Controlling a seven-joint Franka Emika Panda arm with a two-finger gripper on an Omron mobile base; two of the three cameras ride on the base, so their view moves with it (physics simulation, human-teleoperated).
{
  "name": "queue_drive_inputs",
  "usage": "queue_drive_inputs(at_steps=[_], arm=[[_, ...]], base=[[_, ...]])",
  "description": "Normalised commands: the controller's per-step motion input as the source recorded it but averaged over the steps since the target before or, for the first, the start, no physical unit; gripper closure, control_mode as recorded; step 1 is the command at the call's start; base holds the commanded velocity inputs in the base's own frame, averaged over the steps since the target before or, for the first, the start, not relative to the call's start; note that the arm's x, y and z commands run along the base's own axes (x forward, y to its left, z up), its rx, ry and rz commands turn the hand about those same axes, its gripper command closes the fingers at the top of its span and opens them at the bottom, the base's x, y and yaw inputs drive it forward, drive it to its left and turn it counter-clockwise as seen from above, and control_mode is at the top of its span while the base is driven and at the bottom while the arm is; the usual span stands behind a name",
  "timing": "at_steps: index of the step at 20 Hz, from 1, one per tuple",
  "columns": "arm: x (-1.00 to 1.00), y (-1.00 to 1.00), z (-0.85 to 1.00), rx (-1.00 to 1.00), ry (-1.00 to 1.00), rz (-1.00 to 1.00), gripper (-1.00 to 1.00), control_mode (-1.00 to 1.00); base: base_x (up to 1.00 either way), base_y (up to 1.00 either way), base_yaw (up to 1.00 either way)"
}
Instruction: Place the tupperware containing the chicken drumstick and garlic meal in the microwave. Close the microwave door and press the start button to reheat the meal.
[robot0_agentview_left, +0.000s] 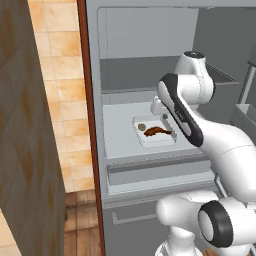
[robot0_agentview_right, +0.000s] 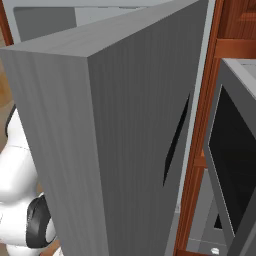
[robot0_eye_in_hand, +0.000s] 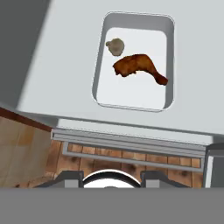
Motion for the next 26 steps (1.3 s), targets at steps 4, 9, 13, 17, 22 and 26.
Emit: queue_drive_inputs(at_steps=[4, 9, 13, 17, 22, 26], arm=[[-0.29, -0.04, -0.05, 0.0, -0.05, -0.01, -1.0, -1.0], [-0.58, -0.02, -0.32, 0.0, -0.03, -0.09, -1.0, -1.0], [-0.48, -0.04, -0.31, -0.01, 0.01, -0.04, -1.0, -1.0], [-0.07, -0.01, -0.53, 0.0, -0.15, -0.16, -1.0, -1.0], [0.04, 0.0, -0.39, 0.01, -0.17, -0.13, -1.0, -1.0], [0.26, -0.08, -0.43, 0.08, -0.12, -0.17, -1.0, -1.0]], base=[[0.0, 0.0, 0.0], [0.0, 0.0, 0.0], [0.0, 0.0, 0.0], [0.0, 0.0, 0.0], [0.0, 0.0, 0.0], [0.0, 0.0, 0.0]])
